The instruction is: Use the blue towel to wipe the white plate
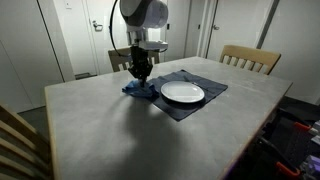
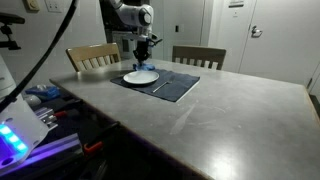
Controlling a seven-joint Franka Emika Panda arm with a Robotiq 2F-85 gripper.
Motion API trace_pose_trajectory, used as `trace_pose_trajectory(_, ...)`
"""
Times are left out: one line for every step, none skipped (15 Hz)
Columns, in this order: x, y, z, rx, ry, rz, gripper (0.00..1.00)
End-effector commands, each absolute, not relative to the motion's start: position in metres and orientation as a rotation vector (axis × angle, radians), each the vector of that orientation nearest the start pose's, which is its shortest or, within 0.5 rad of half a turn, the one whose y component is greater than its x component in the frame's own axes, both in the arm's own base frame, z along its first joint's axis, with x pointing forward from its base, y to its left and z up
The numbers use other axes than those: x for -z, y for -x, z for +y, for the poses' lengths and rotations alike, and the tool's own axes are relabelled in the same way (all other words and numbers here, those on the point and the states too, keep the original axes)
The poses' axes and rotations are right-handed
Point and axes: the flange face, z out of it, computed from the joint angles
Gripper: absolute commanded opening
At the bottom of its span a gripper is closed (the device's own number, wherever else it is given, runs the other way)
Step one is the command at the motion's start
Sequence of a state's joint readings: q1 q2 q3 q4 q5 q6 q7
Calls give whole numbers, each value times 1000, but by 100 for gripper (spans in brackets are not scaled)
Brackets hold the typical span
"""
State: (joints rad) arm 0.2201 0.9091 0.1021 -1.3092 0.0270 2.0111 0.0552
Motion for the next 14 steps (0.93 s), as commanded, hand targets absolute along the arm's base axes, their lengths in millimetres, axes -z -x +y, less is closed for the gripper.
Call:
trace_pose_trajectory(-197, -680, 214, -433, 3030, -375, 1)
trace_pose_trajectory(-202, -678, 213, -458, 3029, -382, 1)
trace_pose_trajectory(-207, -676, 213, -481, 3028, -381, 1)
trace_pose_trajectory(-214, -674, 212, -502, 3031, -375, 1)
trace_pose_trajectory(-220, -672, 212, -518, 3035, -370, 1)
trace_pose_trajectory(-227, -670, 211, -530, 3043, -363, 1)
trace_pose_trajectory(-235, -668, 211, -537, 3045, -357, 1)
trace_pose_trajectory(-240, -666, 209, -545, 3043, -353, 1)
trace_pose_trajectory(-246, -664, 208, -557, 3041, -342, 1)
trace_pose_trajectory(-251, -661, 207, -572, 3034, -335, 1)
trace_pose_trajectory(-254, -658, 205, -596, 3024, -340, 1)
trace_pose_trajectory(-254, -655, 202, -620, 3019, -332, 1)
trace_pose_trajectory(-254, -653, 200, -636, 3018, -326, 1)
trace_pose_trajectory(-253, -649, 197, -648, 3013, -313, 1)
